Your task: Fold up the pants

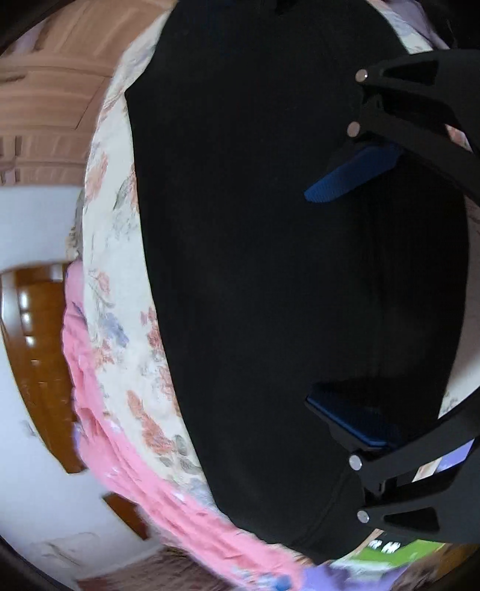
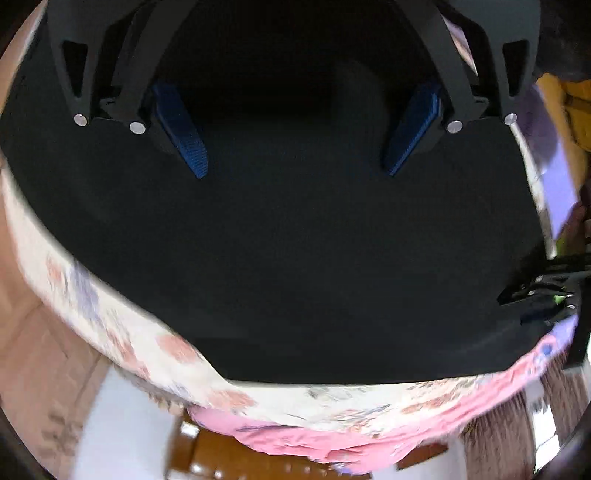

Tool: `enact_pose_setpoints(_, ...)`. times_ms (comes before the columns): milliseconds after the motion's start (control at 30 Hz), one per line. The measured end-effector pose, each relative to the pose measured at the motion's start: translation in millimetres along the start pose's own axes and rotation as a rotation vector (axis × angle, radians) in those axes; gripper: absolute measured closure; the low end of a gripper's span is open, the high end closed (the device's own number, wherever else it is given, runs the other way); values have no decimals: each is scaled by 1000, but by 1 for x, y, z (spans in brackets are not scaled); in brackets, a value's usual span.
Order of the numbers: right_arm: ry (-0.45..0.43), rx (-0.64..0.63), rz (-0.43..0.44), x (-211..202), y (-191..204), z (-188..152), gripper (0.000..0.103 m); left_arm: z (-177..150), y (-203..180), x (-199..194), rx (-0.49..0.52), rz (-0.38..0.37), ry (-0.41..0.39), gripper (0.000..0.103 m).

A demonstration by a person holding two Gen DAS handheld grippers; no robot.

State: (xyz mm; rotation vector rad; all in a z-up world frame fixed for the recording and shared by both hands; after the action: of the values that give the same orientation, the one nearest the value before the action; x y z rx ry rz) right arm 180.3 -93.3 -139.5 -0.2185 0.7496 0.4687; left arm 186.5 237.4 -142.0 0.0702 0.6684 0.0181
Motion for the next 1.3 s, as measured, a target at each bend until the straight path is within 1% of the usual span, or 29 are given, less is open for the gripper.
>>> enact_pose_setpoints(33, -8, -13, -5, -6, -5, -6, 11, -2, 4, 2, -45, -23, 19, 1)
enact_pose_setpoints(67, -15, 3, -2, -14, -13, -14, 11, -2, 4, 1, -45, -22, 24, 1)
enact_pose_setpoints(100, -20, 18, 5, -19, -17, -18, 11, -2, 1, -1, -30, -11, 30, 1)
enact_pose_setpoints(167, -25, 30, 23, -32, -25, -26, 11, 4, -8, -7, 29, 53, 42, 3)
enact_pose_setpoints(200, -23, 18, 4, -41, -28, -28, 11, 13, -19, -15, 72, 67, 20, 3)
enact_pose_setpoints(233, -16, 15, -15, -45, -34, -29, 11, 24, -31, -23, 89, 48, -6, 3)
enact_pose_setpoints(267, -30, 20, -30, -53, -43, -28, 11, 36, -45, -31, 105, 19, -37, 3)
enact_pose_setpoints(300, -56, 33, -50, -60, -55, -25, 11, 53, -68, -40, 136, -17, -78, 2)
enact_pose_setpoints(333, -77, 55, -73, -65, -67, -22, 11, 63, -85, -42, 165, -39, -100, 2)
enact_pose_setpoints(367, -88, 90, -112, -67, -85, -20, 11, 76, -115, -44, 222, -73, -127, 2)
enact_pose_setpoints(400, -84, 110, -135, -66, -97, -18, 11, 83, -134, -42, 260, -92, -137, 2)
enact_pose_setpoints(433, -78, 115, -139, -63, -106, -17, 11, 91, -163, -35, 312, -121, -141, 2)
enact_pose_setpoints(467, -67, 105, -136, -58, -113, -17, 11, 95, -193, -26, 347, -170, -126, 2)
enact_pose_setpoints(533, -42, 90, -150, -51, -121, -16, 11, 98, -237, -2, 381, -239, -76, 2)
enact_pose_setpoints(600, -10, 74, -126, -44, -128, -22, 11, 100, -265, 18, 412, -251, -64, 2)
enact_pose_setpoints(633, 8, 64, -123, -41, -132, -26, 11, 98, -282, 26, 424, -275, -60, 2)
enact_pose_setpoints(667, 39, 50, -110, -37, -138, -37, 10, 96, -290, 34, 432, -280, -46, 2)
enact_pose_setpoints(700, 29, 67, -82, -38, -140, -39, 10, 93, -296, 43, 441, -275, -27, 2)
enact_pose_setpoints(733, 35, 80, -55, -41, -145, -44, 10, 91, -300, 50, 443, -273, -29, 1)
enact_pose_setpoints(767, 41, 59, -36, -47, -149, -49, 10, 95, -300, 56, 431, -276, -42, 1)
enact_pose_setpoints(833, 63, 44, 8, -58, -159, -59, 10, 95, -300, 59, 412, -284, -26, 1)
enact_pose_setpoints(933, 70, 34, 42, -68, -168, -67, 11, 97, -303, 62, 437, -285, -43, 1)
enact_pose_setpoints(1033, 79, 30, 45, -73, -171, -69, 11, 95, -302, 60, 422, -280, -47, 1)
enact_pose_setpoints(1133, 89, 32, 46, -86, -167, -75, 11, 95, -298, 59, 391, -294, -43, 1)
enact_pose_setpoints(1233, 96, 29, 40, -94, -150, -80, 11, 94, -296, 60, 372, -313, -42, 1)
enact_pose_setpoints(1300, 107, 23, 42, -100, -151, -84, 11, 94, -295, 61, 356, -320, -37, 1)
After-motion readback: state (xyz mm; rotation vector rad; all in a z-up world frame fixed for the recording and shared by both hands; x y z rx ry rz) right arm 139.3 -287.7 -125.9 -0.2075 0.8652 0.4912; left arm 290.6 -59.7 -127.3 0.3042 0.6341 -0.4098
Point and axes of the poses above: each gripper's, at about its wrist camera, not at the fingertips, and x roughly the way its jaws point, y to its left, z to its top, the point moved 7 cm from there along x, roughly the way its jaws point, and after that the axes turned 15 degrees about -y, right-handed, at the moved point
